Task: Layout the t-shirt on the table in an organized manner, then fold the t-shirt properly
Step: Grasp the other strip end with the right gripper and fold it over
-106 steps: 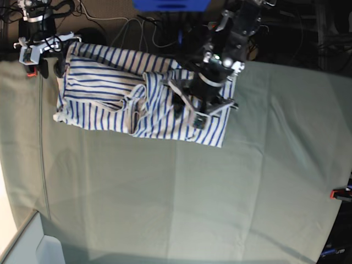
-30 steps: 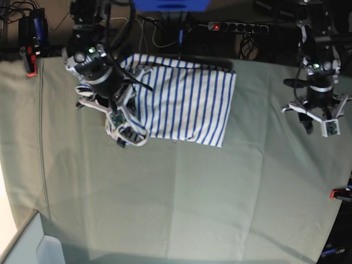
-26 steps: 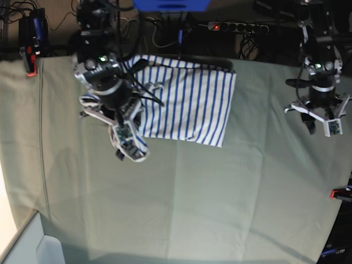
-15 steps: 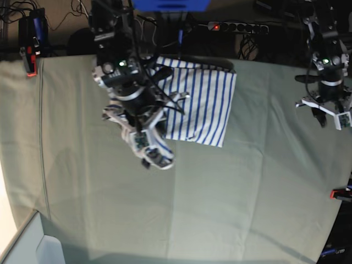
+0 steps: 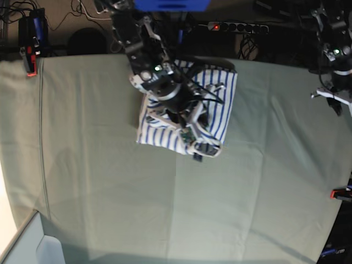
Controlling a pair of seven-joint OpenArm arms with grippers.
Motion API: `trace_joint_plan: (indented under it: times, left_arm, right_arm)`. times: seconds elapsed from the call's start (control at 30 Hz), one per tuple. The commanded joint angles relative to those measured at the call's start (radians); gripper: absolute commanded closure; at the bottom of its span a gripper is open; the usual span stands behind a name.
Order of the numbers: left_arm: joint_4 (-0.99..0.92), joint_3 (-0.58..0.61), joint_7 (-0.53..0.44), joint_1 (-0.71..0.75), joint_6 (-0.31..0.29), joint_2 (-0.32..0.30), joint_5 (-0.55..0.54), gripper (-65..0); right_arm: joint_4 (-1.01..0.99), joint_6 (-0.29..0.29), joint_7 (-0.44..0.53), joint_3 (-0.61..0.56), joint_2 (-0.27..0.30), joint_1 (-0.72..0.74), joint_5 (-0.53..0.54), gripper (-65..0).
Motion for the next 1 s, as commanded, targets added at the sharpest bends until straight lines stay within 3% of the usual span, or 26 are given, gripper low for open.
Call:
trace_joint_plan:
  times: [0.0,0.7,0.97]
  left_arm:
    - [0.017,-0.009,-0.029,-0.002,0.005,-0.012,0.005,-25.8]
    - [0.017,-0.047,-0.03,0.016,0.005,-0.003,0.005,-25.8]
    - [0.017,-0.047,-0.034,0.018,0.005,-0.005,0.005,-25.8]
  right_arm:
    - [-0.001,-0.003,0.028,-0.007,-0.012,0.023,0.007,0.0]
    - [-0.074,0.002,0.03,-0.111,-0.012,0.097,0.007,-0.5]
    - [-0.074,0.002,0.028,-0.194,-0.012,0.089,0.005,-25.6]
